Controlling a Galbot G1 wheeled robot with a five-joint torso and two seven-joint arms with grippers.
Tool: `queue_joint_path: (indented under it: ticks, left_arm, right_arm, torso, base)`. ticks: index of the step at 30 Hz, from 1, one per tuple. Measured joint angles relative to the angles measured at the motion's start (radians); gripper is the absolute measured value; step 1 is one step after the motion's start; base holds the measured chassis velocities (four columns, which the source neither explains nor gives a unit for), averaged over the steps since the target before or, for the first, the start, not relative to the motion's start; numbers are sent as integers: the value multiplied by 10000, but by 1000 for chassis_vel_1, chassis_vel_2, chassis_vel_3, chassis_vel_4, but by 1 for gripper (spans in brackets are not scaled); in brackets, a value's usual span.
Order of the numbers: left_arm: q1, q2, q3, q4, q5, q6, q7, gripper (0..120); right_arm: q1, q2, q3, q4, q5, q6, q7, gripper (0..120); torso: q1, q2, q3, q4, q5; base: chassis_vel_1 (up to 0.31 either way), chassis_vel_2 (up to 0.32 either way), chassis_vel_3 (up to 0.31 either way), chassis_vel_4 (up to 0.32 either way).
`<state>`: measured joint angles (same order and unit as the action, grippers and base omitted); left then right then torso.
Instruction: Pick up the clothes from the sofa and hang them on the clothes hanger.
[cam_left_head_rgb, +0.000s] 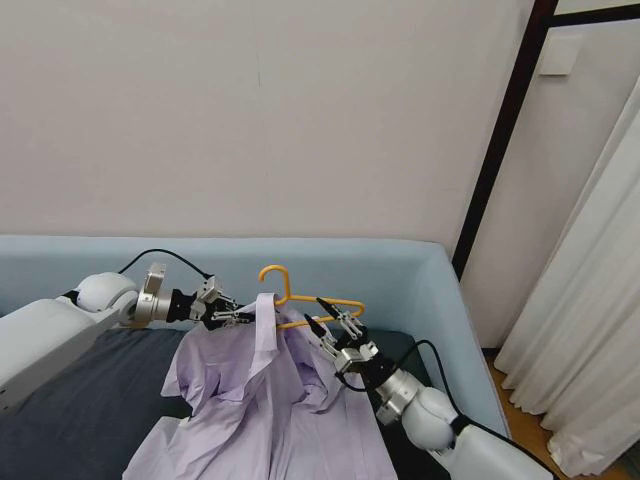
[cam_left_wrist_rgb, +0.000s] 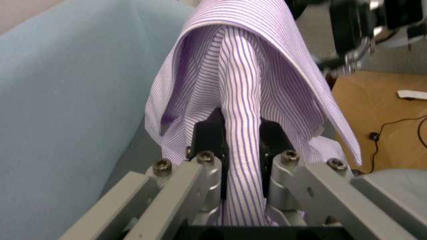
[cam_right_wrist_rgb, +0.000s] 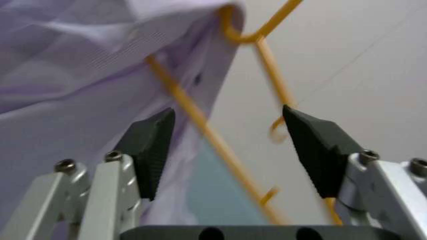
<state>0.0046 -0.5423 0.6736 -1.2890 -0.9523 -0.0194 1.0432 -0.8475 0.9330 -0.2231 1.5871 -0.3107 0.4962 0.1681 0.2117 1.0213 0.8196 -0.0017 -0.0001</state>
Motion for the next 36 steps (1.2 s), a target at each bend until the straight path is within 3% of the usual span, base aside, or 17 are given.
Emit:
queue_joint_path:
  ticks: [2,3,6,14,21,30,33,36]
  left_arm:
    - [20,27,-1,-99,48,-30,1,7]
    - [20,27,-1,-99,48,-30,1,7]
    - [33,90,-2,-319,66,-46,2,7]
    - [88,245,5,-579,73,-53,2,7]
    - [195,362,-93,-669,76,-65,27,7]
    - [608,378,-590,-784,164,-89,1,7]
    - [745,431,-719,-864,176,-89,2,7]
    - [895,528,-869,-930,186,-90,16,7]
  right_arm:
    - [-496,-125,161,-527,1478,-279,-941,77]
    - [-496,-125,161,-527,1478,-279,-941,77]
    - [-384,72,-73,-1702,3959,-1515,-1564,92]
    - [953,774,-489,-3183,6248,-2495,-1981,100]
    - [1701,1531,-727,-4569,6581,-2735,-2016,100]
    - [1886,1931,-594,-5629,6449,-2713,-2000,98]
    - [1952,2013,-596,-5797,6449,-2676,-1999,91]
    - [2108,2125,-669,-5972,6469,-2649,-1977,76]
  torso:
    - [0,1,-1,-1,0]
    - [0,1,-1,-1,0]
    - [-1,0,0,3,4]
    - [0,0,1,9,0]
    - [1,-1,1,4,-2]
    - [1,-1,1,3,-2]
    - [1,-1,2,3,-2]
    - [1,-1,1,7,-2]
  base:
    - [0,0,0,0]
    - [0,0,0,0]
    - [0,0,0,0]
    - [0,0,0,0]
    - [0,0,0,0]
    - [0,0,0,0]
    - [0,0,0,0]
    - [0,0,0,0]
